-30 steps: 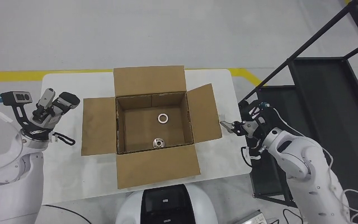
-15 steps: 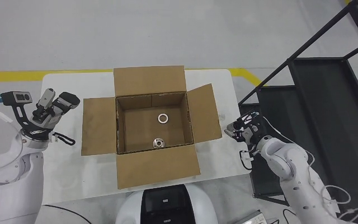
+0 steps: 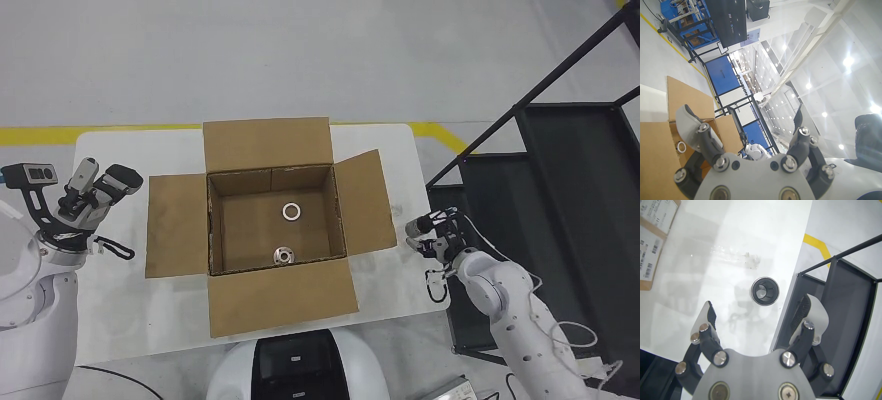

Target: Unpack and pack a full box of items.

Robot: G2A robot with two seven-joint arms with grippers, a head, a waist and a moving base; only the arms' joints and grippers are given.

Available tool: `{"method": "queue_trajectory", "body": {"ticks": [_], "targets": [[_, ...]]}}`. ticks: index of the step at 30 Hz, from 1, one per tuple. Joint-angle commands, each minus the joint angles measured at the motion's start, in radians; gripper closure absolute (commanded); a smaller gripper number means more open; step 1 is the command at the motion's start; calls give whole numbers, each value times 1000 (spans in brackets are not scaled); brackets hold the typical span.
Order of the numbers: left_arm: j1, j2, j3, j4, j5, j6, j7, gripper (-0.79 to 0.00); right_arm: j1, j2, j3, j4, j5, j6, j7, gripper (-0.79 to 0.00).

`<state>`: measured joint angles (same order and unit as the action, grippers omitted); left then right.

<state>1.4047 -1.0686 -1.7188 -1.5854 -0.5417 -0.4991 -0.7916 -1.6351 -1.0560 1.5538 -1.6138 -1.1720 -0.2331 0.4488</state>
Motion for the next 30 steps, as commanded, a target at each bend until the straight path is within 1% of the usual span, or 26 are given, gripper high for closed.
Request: {"method": "queue_trajectory", "body": {"ticks": [1,13,18,22,23,24,25,26,27,30], "targets": [[0,0,0,0,0,0,0,-785,27,-3,-8,32,33,4,3,-785],[0,0,0,0,0,0,0,-785,217,-22,-75,244,128,25,46,-785],[0,0,0,0,0,0,0,-785,254,-29,-94,299,159,40,53,-785],[0,0,0,0,0,0,0,-785,261,-33,-111,308,170,43,52,-785],[0,0,0,0,0,0,0,-785,258,-33,-113,304,173,47,55,-693],[0,0,0,0,0,0,0,-785,255,-34,-113,300,177,55,58,-563],[0,0,0,0,0,0,0,-785,252,-35,-114,297,182,60,62,-302],[0,0,0,0,0,0,0,-785,249,-35,-114,295,183,62,63,-139],[0,0,0,0,0,0,0,-785,248,-35,-115,294,182,61,62,0],[0,0,0,0,0,0,0,-785,246,-35,-116,303,180,55,56,0]]}}
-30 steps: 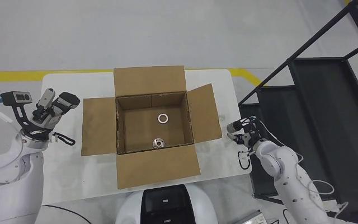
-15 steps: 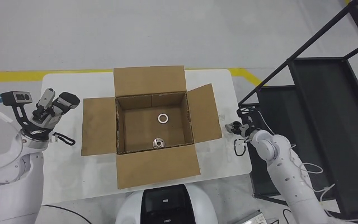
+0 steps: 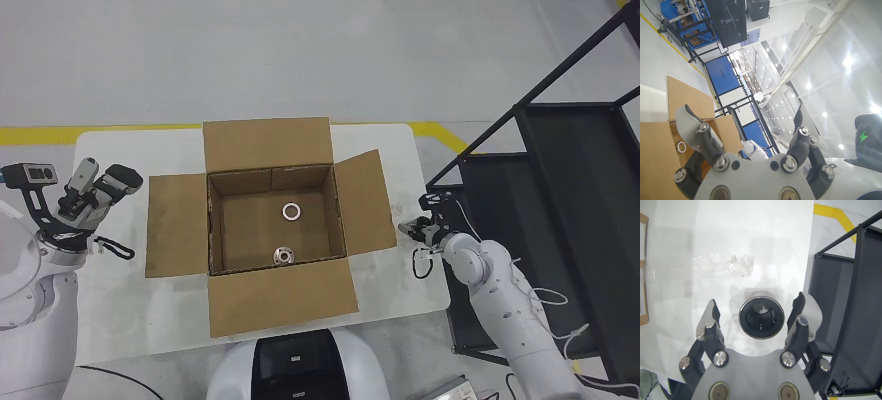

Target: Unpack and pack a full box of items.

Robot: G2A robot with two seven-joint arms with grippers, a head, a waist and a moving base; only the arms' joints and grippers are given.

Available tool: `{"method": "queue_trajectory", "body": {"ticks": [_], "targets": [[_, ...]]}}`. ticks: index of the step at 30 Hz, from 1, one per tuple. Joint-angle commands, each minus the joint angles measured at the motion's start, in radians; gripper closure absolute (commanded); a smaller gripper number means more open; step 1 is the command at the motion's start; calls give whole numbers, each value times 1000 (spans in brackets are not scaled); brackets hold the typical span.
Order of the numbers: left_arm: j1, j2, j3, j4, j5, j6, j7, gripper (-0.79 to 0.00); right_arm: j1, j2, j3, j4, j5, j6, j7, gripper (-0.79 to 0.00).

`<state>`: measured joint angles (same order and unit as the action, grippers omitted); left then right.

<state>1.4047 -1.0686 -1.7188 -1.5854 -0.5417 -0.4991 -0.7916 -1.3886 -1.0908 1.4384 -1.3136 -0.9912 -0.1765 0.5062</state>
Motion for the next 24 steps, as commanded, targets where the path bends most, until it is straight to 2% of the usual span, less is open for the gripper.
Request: {"method": "queue_trajectory", "body": {"ticks": [1,12,19,24], "targets": [[0,0,0,0,0,0,0,-785,-2,0,0,0,-3,1,1,0],[0,0,0,0,0,0,0,-785,-43,4,15,-49,-35,9,-26,0],[0,0,0,0,0,0,0,-785,-114,15,55,-178,-90,-30,-68,0],[0,0,0,0,0,0,0,-785,-186,26,125,-331,-120,-37,-76,0]]}}
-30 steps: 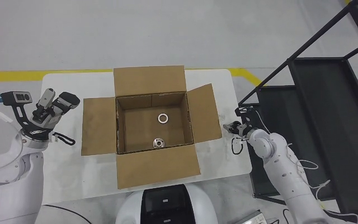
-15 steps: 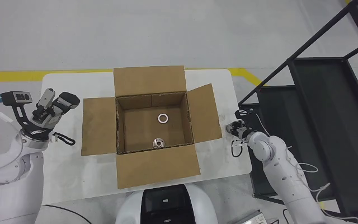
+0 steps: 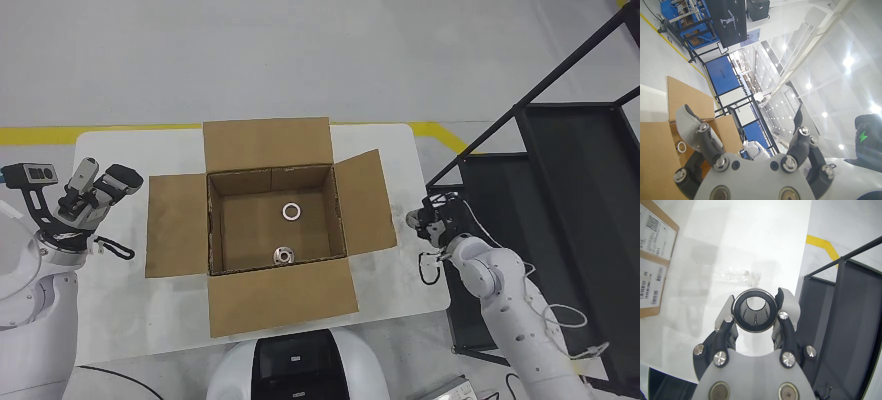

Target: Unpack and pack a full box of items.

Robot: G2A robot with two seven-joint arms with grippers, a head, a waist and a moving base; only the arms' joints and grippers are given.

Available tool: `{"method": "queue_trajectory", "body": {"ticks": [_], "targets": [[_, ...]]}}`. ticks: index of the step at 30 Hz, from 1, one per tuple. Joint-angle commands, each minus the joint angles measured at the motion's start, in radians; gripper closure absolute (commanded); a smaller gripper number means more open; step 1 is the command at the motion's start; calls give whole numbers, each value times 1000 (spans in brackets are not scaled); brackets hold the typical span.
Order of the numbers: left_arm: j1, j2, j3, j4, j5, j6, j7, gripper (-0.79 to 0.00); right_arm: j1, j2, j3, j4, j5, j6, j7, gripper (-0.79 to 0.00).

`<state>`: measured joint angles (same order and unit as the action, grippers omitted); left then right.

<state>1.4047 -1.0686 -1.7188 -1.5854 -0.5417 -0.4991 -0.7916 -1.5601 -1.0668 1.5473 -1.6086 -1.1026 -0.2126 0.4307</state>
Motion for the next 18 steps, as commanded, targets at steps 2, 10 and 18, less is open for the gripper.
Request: {"method": "queue_trajectory", "body": {"ticks": [2,10,18], "targets": [[0,0,0,0,0,0,0,-785,-44,5,50,-111,-4,-1,-8,0],[0,0,0,0,0,0,0,-785,-121,12,135,-363,52,-73,-5,0],[0,0,0,0,0,0,0,-785,-110,14,122,-512,5,-100,-2,0]]}}
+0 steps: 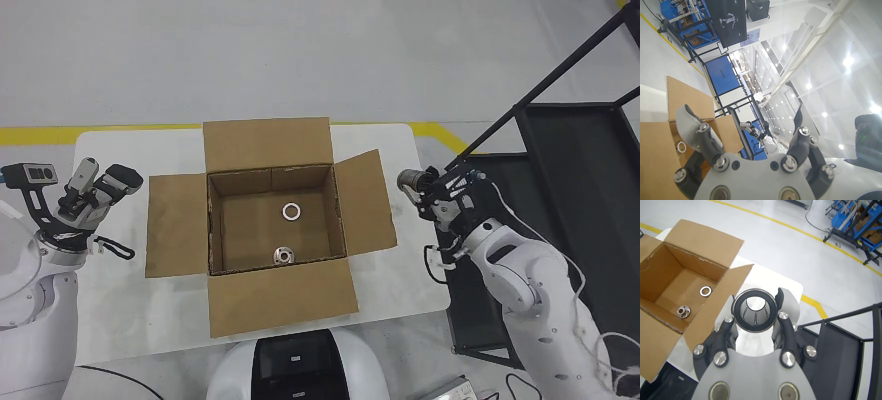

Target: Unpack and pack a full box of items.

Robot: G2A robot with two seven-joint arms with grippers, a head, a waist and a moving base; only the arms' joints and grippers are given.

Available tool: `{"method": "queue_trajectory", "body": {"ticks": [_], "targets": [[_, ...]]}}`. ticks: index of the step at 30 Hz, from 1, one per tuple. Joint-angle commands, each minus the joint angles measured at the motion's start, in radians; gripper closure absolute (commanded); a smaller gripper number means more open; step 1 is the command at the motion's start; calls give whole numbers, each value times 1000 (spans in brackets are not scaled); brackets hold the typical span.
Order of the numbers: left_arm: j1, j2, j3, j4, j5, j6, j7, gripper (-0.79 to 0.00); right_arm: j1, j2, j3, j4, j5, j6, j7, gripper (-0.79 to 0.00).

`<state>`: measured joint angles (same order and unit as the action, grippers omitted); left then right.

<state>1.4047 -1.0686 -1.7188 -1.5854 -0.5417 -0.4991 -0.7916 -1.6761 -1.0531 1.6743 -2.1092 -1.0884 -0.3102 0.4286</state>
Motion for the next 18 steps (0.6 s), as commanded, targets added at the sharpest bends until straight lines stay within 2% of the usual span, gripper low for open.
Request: {"method": "queue_trajectory", "body": {"ticks": [1,11,18], "targets": [[0,0,0,0,0,0,0,-785,12,0,-14,-25,-21,-9,3,0],[0,0,0,0,0,0,0,-785,165,-6,-184,-45,-53,-58,44,0],[0,0,0,0,0,0,0,-785,315,-23,-372,53,-58,-83,105,0]]}}
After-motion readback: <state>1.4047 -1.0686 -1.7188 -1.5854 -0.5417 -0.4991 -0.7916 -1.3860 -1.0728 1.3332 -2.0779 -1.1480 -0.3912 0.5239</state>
